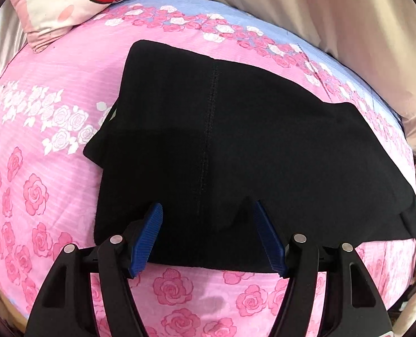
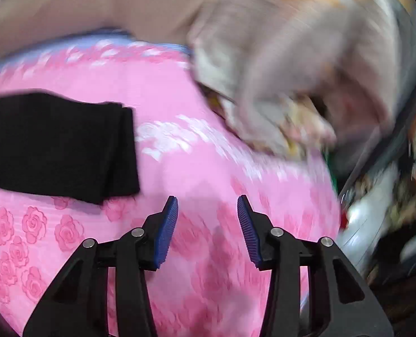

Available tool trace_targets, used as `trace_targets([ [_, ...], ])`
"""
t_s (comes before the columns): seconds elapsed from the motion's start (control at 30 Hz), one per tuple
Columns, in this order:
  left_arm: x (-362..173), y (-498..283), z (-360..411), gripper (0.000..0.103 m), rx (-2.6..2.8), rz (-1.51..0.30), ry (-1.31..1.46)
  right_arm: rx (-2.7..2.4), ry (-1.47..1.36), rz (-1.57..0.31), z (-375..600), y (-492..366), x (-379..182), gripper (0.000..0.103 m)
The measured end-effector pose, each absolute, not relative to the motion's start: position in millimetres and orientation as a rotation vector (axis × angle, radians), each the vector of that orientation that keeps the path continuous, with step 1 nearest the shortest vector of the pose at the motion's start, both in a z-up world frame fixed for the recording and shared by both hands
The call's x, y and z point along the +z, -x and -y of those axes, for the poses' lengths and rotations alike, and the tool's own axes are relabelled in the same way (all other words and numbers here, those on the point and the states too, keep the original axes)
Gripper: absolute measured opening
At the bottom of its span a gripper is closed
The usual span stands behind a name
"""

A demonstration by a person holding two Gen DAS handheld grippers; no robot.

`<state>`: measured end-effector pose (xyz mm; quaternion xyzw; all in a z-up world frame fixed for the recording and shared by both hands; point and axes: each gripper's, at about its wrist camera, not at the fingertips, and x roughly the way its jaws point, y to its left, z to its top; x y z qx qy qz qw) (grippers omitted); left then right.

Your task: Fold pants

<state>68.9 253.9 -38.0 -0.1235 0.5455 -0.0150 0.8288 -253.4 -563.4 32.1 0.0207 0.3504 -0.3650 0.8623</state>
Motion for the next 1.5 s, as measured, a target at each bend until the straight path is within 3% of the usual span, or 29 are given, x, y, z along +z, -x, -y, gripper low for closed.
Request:
trace_targets([
  [0.07,-35,-72,-256,0.065,-0.001,-1.158,0.277,-0.686,-0.146,-0.622,551,259,45,0.059],
  [0.1,-33,-70,-259,0.066,0.006,-1.144,0.288,-0.628,-0.209,-0.581,542,253,49,0.073],
  [0.13,-31,-64,-265,0.066,0.027,-1.137,0.319,-0.559,-0.262,-0.572,532,241,50,0.077],
  [0.33,-38,-24,-280,0.067,0.056,-1.119,0.469,-0.170,-0.283,-0.644,427,143,32,0.076],
  [0.5,-49,-36,-278,0.065,0.099,-1.035,0.507,0.010,-0.243,-0.697,360,85,13,0.075],
  [0.53,-48,-40,-278,0.057,0.114,-1.021,0.500,0.035,-0.250,-0.699,350,79,10,0.075],
  [0.57,-48,-47,-279,0.019,0.122,-1.012,0.475,0.050,-0.254,-0.703,339,79,7,0.075],
  [0.6,-47,-56,-282,0.014,0.079,-1.032,0.475,0.052,-0.254,-0.709,331,76,6,0.075],
  [0.77,-8,-70,-308,0.011,0.024,-0.967,0.481,0.045,-0.254,-0.713,309,80,8,0.076],
  [0.83,13,-70,-315,0.017,0.025,-0.897,0.420,0.055,-0.300,-0.741,309,75,-3,0.077],
  [1.0,-23,-104,-317,0.014,0.064,-0.986,0.350,0.100,-0.400,-0.774,296,57,-23,0.077],
  [1.07,-26,-106,-314,0.014,0.069,-0.986,0.336,0.106,-0.409,-0.765,292,49,-25,0.074],
  [1.13,-19,-105,-313,0.016,0.061,-0.957,0.326,0.049,-0.442,-0.786,301,40,-31,0.063],
  [1.3,-3,-112,-324,0.016,0.007,-0.939,0.383,0.015,-0.764,-0.697,349,31,-46,0.047],
  [1.4,6,-121,-316,0.016,-0.001,-0.930,0.359,-0.041,-0.743,-0.677,356,23,-45,0.015],
  [1.5,14,-124,-316,0.016,-0.005,-0.923,0.367,-0.021,-0.608,-0.618,340,39,-6,0.005],
])
